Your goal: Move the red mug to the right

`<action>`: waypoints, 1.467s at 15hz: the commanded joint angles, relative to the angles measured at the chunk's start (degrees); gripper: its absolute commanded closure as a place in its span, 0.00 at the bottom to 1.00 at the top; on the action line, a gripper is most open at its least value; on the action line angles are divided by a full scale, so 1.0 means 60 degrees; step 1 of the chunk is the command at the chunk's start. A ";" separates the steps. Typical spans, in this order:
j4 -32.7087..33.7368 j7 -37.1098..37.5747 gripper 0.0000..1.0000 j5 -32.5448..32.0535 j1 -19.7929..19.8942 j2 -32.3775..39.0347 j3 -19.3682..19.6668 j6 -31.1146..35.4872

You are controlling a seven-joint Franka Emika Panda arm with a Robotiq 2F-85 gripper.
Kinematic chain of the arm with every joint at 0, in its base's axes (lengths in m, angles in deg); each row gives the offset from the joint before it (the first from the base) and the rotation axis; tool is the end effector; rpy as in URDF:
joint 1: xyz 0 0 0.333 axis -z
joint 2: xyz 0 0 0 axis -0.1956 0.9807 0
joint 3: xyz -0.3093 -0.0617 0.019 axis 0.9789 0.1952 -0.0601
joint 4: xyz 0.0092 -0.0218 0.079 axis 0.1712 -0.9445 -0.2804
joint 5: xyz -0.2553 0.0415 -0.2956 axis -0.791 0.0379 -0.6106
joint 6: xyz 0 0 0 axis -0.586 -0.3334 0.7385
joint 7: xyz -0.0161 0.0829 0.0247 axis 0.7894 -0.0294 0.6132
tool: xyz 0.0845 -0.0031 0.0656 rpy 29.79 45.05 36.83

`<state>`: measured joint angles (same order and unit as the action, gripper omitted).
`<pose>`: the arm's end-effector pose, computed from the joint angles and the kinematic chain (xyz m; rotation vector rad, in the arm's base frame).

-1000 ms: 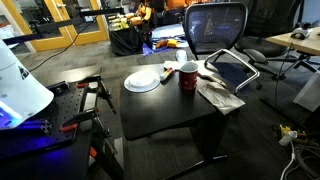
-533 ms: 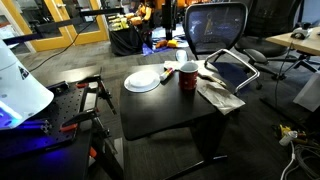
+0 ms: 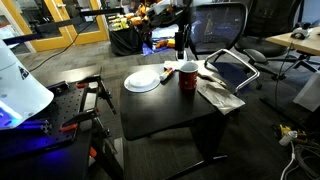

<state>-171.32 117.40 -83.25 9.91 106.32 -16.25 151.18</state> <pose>0.5525 0.0095 0.2194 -2.9093 0.9775 -0.0700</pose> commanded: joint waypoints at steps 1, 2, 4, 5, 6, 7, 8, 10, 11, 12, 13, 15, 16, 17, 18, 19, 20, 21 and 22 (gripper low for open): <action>0.0573 0.0204 0.00 0.0507 -0.0280 0.0719 0.0217 0.0136; 0.0639 0.0195 0.00 0.0643 -0.0297 0.0854 0.0221 0.0133; 0.0724 0.0145 0.00 0.0895 -0.0316 0.1064 0.0221 0.0097; 0.0747 0.0157 0.00 0.1008 -0.0328 0.1146 0.0225 0.0084; 0.0754 0.0167 0.00 0.1096 -0.0338 0.1224 0.0238 0.0082; 0.0738 0.0201 0.00 0.1169 -0.0349 0.1286 0.0261 0.0082; 0.0726 0.0207 0.00 0.1246 -0.0350 0.1346 0.0272 0.0079; 0.0695 0.0227 0.00 0.1387 -0.0347 0.1447 0.0297 0.0080; 0.0702 0.0253 0.00 0.1413 -0.0366 0.1503 0.0326 0.0084; 0.0714 0.0289 0.00 0.1430 -0.0389 0.1557 0.0360 0.0089; 0.0730 0.0335 0.00 0.1421 -0.0421 0.1608 0.0403 0.0077; 0.0763 0.0576 0.00 0.1331 -0.0555 0.1712 0.0547 0.0081; 0.0802 0.0713 0.00 0.1280 -0.0627 0.1779 0.0620 0.0074; 0.0840 0.0848 0.00 0.1245 -0.0701 0.1840 0.0688 0.0079; 0.0887 0.0994 0.00 0.1203 -0.0787 0.1908 0.0757 0.0077; 0.0934 0.1101 0.00 0.1203 -0.0829 0.1961 0.0785 0.0071; 0.0992 0.1182 0.00 0.1196 -0.0875 0.2027 0.0814 0.0070; 0.1059 0.1253 0.00 0.1199 -0.0902 0.2093 0.0830 0.0047; 0.1123 0.1320 0.00 0.1199 -0.0922 0.2154 0.0840 0.0027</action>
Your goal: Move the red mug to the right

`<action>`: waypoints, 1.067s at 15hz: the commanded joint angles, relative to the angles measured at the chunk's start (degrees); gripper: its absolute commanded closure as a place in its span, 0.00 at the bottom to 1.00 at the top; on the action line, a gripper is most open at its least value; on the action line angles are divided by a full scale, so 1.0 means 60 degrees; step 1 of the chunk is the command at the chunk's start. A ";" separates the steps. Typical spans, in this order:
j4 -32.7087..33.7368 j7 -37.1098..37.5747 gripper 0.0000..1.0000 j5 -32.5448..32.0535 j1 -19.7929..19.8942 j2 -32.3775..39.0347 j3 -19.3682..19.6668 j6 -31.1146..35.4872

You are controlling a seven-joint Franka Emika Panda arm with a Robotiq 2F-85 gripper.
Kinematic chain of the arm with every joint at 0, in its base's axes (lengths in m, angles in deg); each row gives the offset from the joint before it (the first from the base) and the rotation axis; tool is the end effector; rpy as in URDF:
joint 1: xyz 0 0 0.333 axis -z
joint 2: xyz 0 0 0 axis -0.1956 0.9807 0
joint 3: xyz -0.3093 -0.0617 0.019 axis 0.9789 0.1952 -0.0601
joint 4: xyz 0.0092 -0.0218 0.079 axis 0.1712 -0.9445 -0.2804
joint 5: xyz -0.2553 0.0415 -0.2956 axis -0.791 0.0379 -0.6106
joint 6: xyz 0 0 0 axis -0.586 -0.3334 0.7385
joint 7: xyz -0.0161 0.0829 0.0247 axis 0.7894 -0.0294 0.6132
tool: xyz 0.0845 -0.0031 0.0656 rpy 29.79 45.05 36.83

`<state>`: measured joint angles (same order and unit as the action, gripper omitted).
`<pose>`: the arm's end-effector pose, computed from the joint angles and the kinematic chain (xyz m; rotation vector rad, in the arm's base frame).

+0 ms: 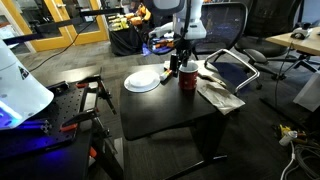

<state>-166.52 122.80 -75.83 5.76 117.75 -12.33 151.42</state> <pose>0.5559 0.0069 0.1385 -2.8135 1.2702 0.0986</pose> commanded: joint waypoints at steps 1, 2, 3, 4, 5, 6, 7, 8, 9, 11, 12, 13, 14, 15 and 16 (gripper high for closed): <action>0.0394 0.0482 0.00 -0.0052 -0.0264 0.0317 0.0212 -0.0045; 0.0461 0.0523 0.00 -0.0061 -0.0287 0.0380 0.0231 -0.0061; 0.0522 0.0621 0.00 -0.0067 -0.0309 0.0445 0.0253 -0.0082; 0.0575 0.0684 0.00 -0.0078 -0.0323 0.0503 0.0267 -0.0108; 0.0628 0.0775 0.00 -0.0116 -0.0366 0.0571 0.0322 -0.0136; 0.0676 0.0853 0.00 -0.0121 -0.0375 0.0623 0.0332 -0.0157; 0.0724 0.0877 0.00 -0.0126 -0.0387 0.0689 0.0348 -0.0183; 0.0763 0.0894 0.00 -0.0127 -0.0396 0.0749 0.0364 -0.0199; 0.0792 0.0934 0.00 -0.0125 -0.0405 0.0798 0.0379 -0.0216; 0.0841 0.0945 0.28 -0.0105 -0.0385 0.0890 0.0373 -0.0207; 0.0866 0.0946 0.34 -0.0105 -0.0391 0.0926 0.0383 -0.0208; 0.0893 0.0940 0.41 -0.0102 -0.0393 0.0963 0.0389 -0.0213; 0.0914 0.0931 0.50 -0.0097 -0.0395 0.0990 0.0390 -0.0215; 0.0939 0.0933 0.57 -0.0102 -0.0405 0.1019 0.0399 -0.0221; 0.0957 0.0927 0.66 -0.0100 -0.0409 0.1040 0.0402 -0.0222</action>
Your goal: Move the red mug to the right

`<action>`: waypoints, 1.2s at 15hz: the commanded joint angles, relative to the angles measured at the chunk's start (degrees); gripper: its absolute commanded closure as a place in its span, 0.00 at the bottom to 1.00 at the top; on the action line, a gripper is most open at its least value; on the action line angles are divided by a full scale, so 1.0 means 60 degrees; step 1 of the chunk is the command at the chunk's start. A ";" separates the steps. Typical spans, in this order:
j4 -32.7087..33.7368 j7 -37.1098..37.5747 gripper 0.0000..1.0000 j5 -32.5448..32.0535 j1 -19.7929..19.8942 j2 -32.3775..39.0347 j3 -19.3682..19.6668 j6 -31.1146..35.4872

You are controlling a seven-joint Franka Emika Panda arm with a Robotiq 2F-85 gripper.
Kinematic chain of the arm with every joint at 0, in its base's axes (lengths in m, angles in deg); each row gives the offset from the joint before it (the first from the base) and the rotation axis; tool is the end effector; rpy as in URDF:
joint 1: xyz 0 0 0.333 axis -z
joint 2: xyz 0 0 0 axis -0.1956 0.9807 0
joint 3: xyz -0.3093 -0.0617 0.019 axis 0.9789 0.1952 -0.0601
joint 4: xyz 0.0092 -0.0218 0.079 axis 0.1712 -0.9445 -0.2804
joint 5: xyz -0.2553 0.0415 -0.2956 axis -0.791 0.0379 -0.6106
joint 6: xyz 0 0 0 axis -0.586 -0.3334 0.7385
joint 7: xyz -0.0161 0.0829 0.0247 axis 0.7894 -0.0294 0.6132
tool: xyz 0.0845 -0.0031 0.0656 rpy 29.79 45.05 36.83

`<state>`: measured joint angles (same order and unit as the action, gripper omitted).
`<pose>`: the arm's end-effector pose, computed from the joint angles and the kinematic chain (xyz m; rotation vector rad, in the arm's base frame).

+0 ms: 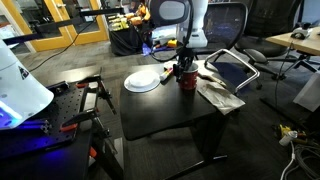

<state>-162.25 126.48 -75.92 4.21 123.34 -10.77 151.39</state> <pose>0.5675 0.0064 0.1084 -2.8057 1.3626 0.1166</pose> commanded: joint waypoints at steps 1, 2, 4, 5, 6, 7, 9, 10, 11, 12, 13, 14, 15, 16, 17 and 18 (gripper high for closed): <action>0.0255 0.0313 0.73 -0.0088 -0.0158 0.0119 0.0147 -0.0214; 0.0267 0.0311 0.81 -0.0091 -0.0166 0.0126 0.0151 -0.0221; 0.0280 0.0320 0.95 -0.0111 -0.0198 0.0127 0.0169 -0.0230; 0.0289 0.0320 0.99 -0.0116 -0.0208 0.0122 0.0171 -0.0235; 0.0300 0.0316 1.00 -0.0112 -0.0207 0.0113 0.0163 -0.0275; 0.0311 0.0311 1.00 -0.0109 -0.0202 0.0106 0.0157 -0.0295; 0.0264 0.0262 0.98 -0.0076 -0.0172 0.0055 0.0115 -0.0322; 0.0205 0.0260 0.98 -0.0062 -0.0173 -0.0005 0.0104 -0.0318; 0.0123 0.0285 0.98 -0.0055 -0.0188 -0.0073 0.0116 -0.0293; 0.0048 0.0312 0.98 -0.0038 -0.0194 -0.0130 0.0123 -0.0262; -0.0075 0.0360 0.98 -0.0027 -0.0213 -0.0215 0.0152 -0.0216; -0.0179 0.0397 0.98 -0.0008 -0.0214 -0.0284 0.0166 -0.0185; -0.0304 0.0459 0.98 0.0027 -0.0199 -0.0355 0.0174 -0.0147; -0.0411 0.0561 0.98 0.0053 -0.0181 -0.0406 0.0176 -0.0104; -0.0583 0.0620 0.98 0.0099 -0.0144 -0.0483 0.0179 -0.0045; -0.0754 0.0735 0.98 0.0145 -0.0105 -0.0562 0.0184 0.0011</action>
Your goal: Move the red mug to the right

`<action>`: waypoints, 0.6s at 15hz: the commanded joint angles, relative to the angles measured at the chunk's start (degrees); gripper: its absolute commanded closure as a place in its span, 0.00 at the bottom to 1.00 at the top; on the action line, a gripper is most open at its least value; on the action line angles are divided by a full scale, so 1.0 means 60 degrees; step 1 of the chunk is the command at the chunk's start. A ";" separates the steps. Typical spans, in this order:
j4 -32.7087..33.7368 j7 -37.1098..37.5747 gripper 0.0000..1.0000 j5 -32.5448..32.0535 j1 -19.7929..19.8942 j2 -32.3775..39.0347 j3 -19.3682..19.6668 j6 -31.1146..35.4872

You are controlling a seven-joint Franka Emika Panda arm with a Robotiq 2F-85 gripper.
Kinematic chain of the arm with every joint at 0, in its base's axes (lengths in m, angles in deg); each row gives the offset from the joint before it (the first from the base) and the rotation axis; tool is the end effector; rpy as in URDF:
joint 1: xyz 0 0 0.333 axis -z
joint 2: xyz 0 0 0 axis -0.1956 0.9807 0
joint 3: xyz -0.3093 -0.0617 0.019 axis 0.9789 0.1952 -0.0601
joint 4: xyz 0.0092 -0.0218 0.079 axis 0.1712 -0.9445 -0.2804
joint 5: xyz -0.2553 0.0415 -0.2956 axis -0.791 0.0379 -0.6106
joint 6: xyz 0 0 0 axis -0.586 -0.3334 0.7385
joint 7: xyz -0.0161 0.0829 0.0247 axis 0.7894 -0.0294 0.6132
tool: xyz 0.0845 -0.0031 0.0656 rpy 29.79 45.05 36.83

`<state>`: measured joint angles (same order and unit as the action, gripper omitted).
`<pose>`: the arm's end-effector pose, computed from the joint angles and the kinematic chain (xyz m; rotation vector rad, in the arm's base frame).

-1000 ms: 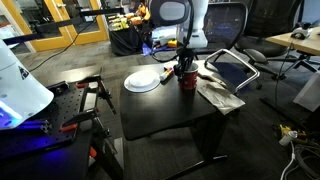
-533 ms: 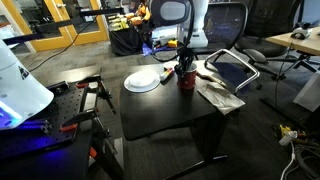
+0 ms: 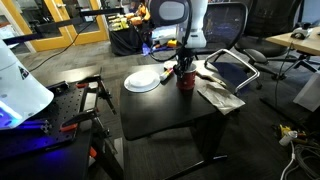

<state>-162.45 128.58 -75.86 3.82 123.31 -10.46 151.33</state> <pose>0.5661 0.0070 0.1077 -2.7858 1.4145 0.1204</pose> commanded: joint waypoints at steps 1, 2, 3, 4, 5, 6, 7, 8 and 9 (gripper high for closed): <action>-0.0908 0.0459 0.98 0.0175 0.0008 -0.0647 0.0134 0.0076; -0.1141 0.0546 0.98 0.0241 0.0084 -0.0768 0.0131 0.0155; -0.1374 0.0627 0.98 0.0306 0.0137 -0.0886 0.0151 0.0218; -0.1591 0.0714 0.98 0.0377 0.0192 -0.0995 0.0172 0.0273; -0.1843 0.0768 0.98 0.0468 0.0248 -0.1119 0.0212 0.0334; -0.2047 0.0840 0.98 0.0548 0.0322 -0.1213 0.0241 0.0387; -0.2277 0.0861 0.98 0.0641 0.0419 -0.1329 0.0267 0.0432; -0.2440 0.0850 0.98 0.0753 0.0512 -0.1397 0.0279 0.0475; -0.2627 0.0834 0.98 0.0873 0.0624 -0.1491 0.0289 0.0521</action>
<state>-172.92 132.19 -72.46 5.97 117.57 -8.81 152.65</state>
